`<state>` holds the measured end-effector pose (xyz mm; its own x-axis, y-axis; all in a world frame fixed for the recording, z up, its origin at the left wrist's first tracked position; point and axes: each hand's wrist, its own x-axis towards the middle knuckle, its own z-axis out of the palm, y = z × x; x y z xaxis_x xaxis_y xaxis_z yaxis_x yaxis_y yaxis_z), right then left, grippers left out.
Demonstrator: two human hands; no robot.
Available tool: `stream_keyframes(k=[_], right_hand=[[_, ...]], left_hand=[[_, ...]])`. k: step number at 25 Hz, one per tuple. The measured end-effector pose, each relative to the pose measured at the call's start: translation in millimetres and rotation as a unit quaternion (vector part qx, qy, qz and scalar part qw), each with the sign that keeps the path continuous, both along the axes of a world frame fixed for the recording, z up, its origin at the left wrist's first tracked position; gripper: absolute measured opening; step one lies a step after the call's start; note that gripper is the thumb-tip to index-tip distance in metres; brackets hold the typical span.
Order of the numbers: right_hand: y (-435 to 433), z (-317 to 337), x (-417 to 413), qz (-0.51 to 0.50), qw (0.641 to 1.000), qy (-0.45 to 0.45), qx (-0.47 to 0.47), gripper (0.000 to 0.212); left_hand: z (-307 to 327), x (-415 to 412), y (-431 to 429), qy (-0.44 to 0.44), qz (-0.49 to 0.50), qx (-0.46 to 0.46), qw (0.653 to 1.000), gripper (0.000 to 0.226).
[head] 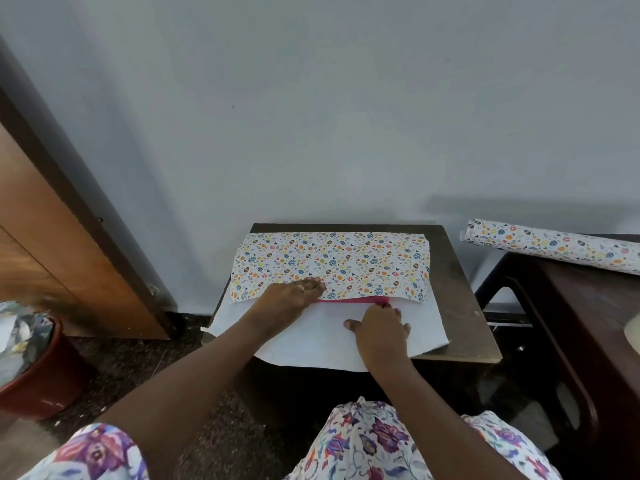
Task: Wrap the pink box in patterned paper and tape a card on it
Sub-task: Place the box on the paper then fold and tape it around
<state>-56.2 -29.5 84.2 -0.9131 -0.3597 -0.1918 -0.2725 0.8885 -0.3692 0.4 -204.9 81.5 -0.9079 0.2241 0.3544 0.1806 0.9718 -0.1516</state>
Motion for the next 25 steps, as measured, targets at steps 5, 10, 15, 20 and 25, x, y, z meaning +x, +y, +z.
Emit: stream_keyframes(k=[5, 10, 15, 20, 25], right_hand=[[-3.6, -3.3, -6.1, -0.029, 0.999, -0.006, -0.011, 0.044], [-0.8, -6.3, -2.7, -0.019, 0.997, 0.068, 0.012, 0.054], [-5.8, -26.1, 11.2, 0.096, 0.973, 0.211, -0.010, 0.068], [2.8, -25.4, 3.5, 0.071, 0.988, 0.130, -0.047, 0.041], [15.1, 0.0, -6.1, 0.078, 0.934, 0.334, -0.097, 0.030]], left_hand=[[-2.2, -1.1, -10.9, 0.043, -0.015, -0.014, 0.999, 0.035], [-7.1, -9.1, -7.2, 0.059, 0.010, -0.047, 0.997, 0.033], [-8.4, -6.7, -4.1, 0.070, -0.006, -0.058, 0.996, 0.039], [-28.5, -4.3, -3.2, 0.117, -0.031, -0.102, 0.987, 0.039], [-25.5, -3.5, -1.1, 0.121, -0.037, -0.103, 0.987, 0.036]])
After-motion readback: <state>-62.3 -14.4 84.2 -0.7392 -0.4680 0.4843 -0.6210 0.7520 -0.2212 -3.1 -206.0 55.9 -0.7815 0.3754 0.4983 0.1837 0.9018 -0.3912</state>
